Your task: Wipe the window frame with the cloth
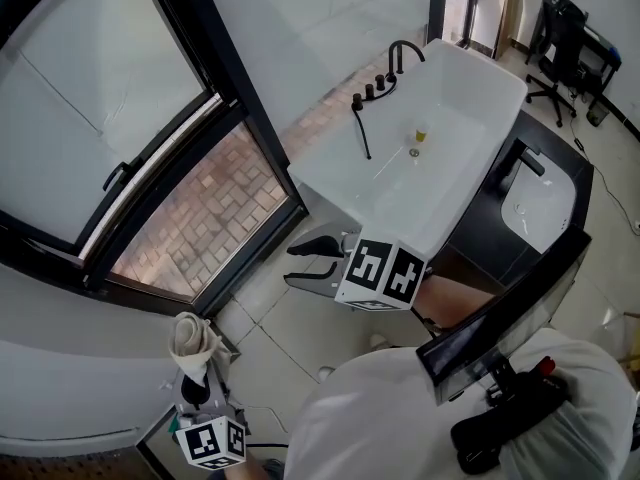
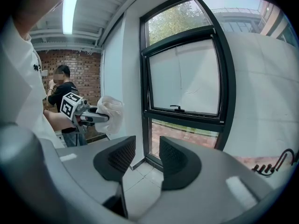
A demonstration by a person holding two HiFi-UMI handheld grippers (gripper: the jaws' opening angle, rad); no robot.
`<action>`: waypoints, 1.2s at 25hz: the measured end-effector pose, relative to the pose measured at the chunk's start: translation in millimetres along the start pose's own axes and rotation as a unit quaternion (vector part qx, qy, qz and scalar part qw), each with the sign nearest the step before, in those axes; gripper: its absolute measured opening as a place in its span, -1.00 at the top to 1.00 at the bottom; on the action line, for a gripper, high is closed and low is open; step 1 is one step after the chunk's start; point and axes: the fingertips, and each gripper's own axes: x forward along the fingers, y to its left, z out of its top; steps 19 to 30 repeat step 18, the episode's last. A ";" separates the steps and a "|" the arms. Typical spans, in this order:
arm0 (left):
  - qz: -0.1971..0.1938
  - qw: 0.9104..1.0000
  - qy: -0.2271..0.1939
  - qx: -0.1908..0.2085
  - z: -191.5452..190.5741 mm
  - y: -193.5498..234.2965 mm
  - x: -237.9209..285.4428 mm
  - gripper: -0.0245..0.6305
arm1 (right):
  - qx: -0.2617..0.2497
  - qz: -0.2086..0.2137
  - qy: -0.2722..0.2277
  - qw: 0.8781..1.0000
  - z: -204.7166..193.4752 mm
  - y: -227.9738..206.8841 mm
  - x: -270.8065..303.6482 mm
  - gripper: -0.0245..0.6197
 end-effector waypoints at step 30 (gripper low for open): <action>-0.024 1.000 0.003 0.001 -12.0 5.3 2.3 0.63 | 0.000 -0.005 0.016 1.000 -2.5 8.6 17.0 0.42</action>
